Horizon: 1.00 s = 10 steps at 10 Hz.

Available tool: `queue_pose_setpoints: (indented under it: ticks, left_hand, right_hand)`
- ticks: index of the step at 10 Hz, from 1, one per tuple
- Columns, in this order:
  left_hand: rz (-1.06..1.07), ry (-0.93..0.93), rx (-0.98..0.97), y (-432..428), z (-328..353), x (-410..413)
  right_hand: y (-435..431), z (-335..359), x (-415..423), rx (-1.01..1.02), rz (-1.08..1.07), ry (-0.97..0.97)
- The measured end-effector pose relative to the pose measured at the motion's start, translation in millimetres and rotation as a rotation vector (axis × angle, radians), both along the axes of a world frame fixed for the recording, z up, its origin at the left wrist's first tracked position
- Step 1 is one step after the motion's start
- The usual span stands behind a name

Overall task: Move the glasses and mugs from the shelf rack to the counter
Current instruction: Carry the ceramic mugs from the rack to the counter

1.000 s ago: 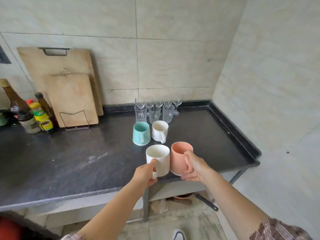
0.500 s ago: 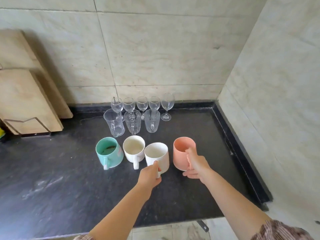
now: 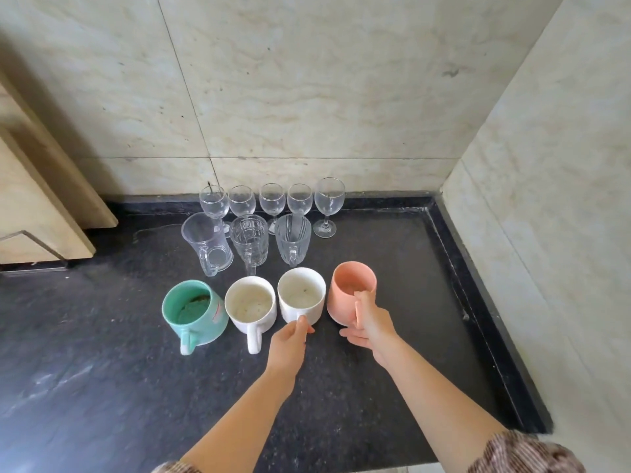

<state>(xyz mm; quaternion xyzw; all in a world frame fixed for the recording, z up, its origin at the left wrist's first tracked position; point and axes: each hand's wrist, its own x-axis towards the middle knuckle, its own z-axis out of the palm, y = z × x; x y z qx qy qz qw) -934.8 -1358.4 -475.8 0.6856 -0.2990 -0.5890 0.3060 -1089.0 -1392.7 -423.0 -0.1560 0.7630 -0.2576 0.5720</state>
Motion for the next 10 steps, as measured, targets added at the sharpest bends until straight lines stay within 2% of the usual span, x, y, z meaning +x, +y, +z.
queue_pose_setpoints:
  ticks: [2, 6, 7, 9, 10]
  left_hand:
    - [-0.041, -0.032, 0.015, 2.3, -1.6, -1.7]
    - [-0.103, -0.087, 0.062, 3.0, 5.9, 0.7]
    - [-0.142, -0.109, 0.092, 1.0, 12.4, 2.8]
    - [-0.285, -0.303, 0.028, 3.8, 40.5, 15.0]
    - [-0.367, -0.407, -0.097, 10.3, 58.5, 35.6]
  right_hand:
    - [0.7, -3.4, 0.3, 0.009, 0.040, -0.010]
    - [19.0, -10.1, 3.9, 0.046, 0.109, 0.094]
    - [20.7, -9.6, 8.9, 0.039, 0.124, 0.198]
    - [27.0, 2.9, 7.8, -0.024, 0.242, 0.543]
    - [29.4, 13.9, 5.8, -0.137, 0.237, 0.667]
